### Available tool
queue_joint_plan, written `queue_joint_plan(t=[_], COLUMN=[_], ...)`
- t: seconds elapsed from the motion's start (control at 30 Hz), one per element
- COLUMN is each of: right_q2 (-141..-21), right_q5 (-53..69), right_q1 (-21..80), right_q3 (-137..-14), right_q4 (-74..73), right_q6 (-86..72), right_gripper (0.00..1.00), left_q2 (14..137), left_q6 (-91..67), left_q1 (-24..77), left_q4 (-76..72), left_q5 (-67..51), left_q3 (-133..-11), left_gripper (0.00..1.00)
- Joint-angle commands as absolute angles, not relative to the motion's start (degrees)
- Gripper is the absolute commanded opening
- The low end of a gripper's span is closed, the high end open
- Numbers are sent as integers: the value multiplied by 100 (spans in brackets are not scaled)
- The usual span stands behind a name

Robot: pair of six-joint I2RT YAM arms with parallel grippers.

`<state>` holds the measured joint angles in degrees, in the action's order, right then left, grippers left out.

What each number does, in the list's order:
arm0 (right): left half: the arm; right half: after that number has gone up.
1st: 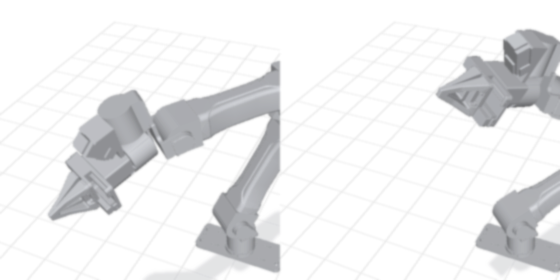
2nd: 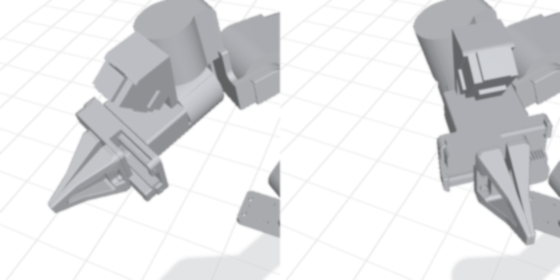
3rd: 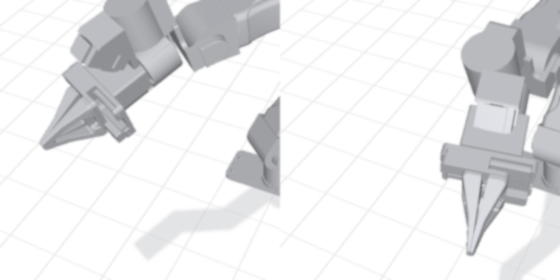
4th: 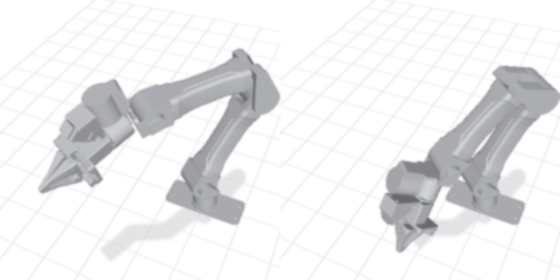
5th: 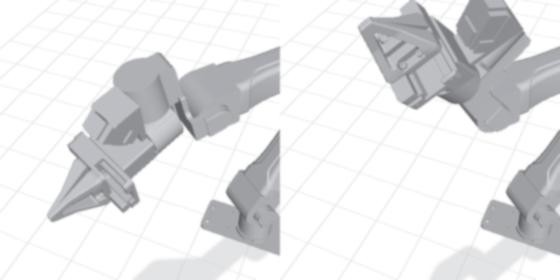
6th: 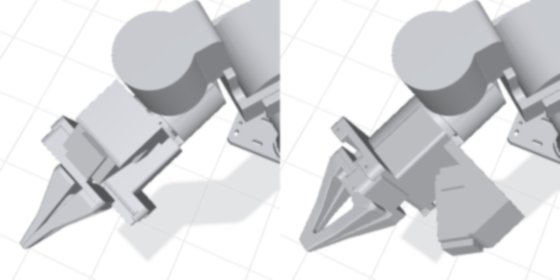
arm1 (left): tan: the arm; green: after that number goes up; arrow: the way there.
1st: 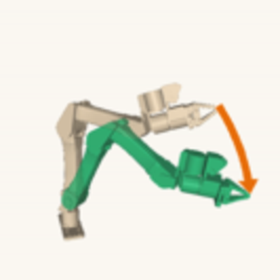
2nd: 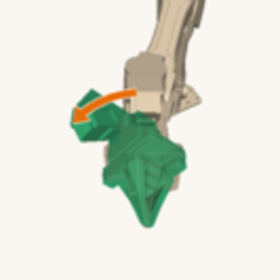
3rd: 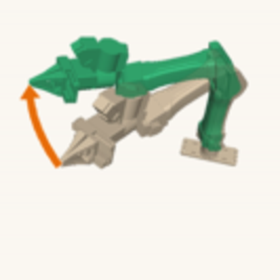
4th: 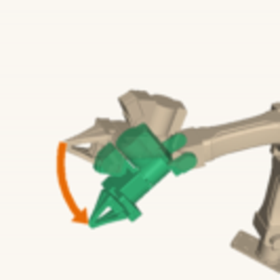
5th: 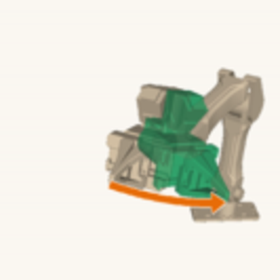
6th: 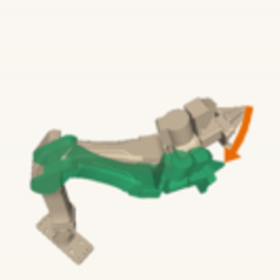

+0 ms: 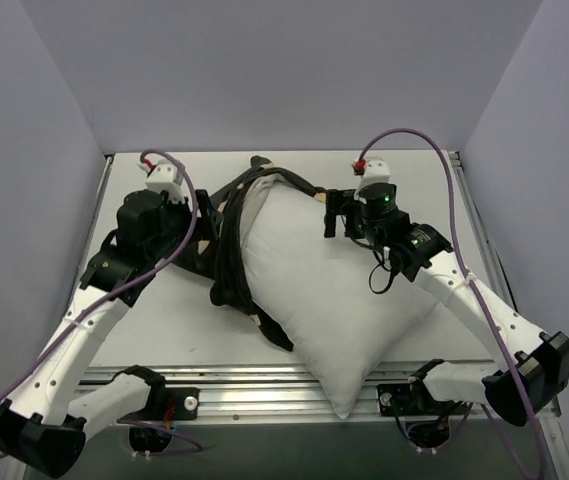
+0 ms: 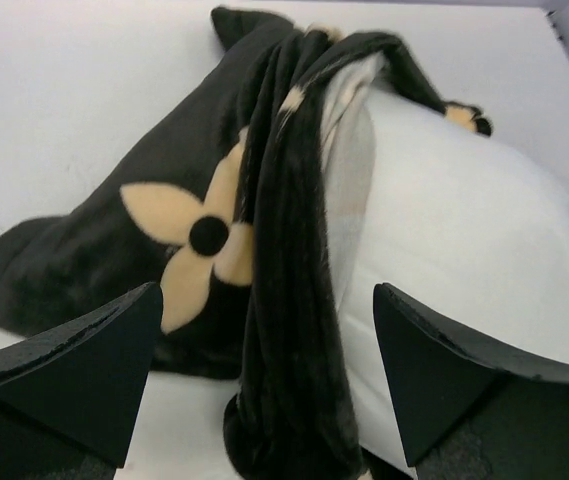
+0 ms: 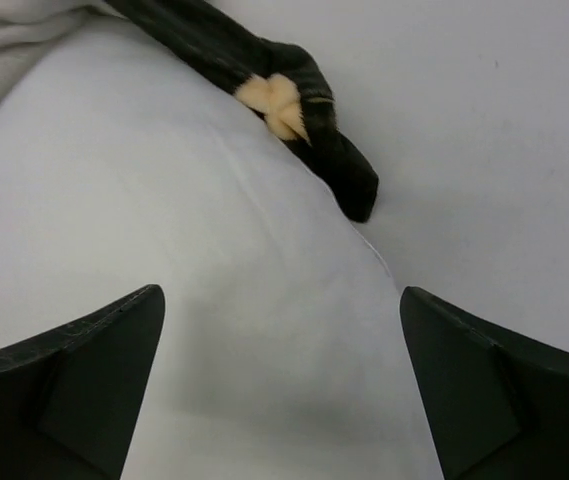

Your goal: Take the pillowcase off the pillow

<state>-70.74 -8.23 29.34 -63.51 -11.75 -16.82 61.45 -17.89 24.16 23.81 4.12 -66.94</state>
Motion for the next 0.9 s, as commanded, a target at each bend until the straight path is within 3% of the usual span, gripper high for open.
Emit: queue_joint_plan(t=[0.0,0.13,0.4,0.63,0.87], right_q2=[-7013,-7154,-8058,-8850,-9623], right_q5=[-1609,-1582,-2644,-3198,-4096], right_q1=[3900,4876,7020,7304,6980], right_q3=[-7031,-7128,-7418,-7278,-6856], right_q4=[-1362,-1538,-2029,-2083,-1916], right_q6=[-916,-195,-70,-149,-167], right_gripper=[100,100,100,100,100], left_q2=[5540,4791,4439,4333,4377], left_q6=[-1863,-2056,-2074,-2145,-2118], left_q1=[2233,1882,1486,1257,1239], left_q4=[2935,2980,3217,3208,3182], left_q5=[702,975,1362,1301,1231], left_q3=[-6110,-5171,-4843,-4799,-4790], left_gripper=[94,94,94,94,94])
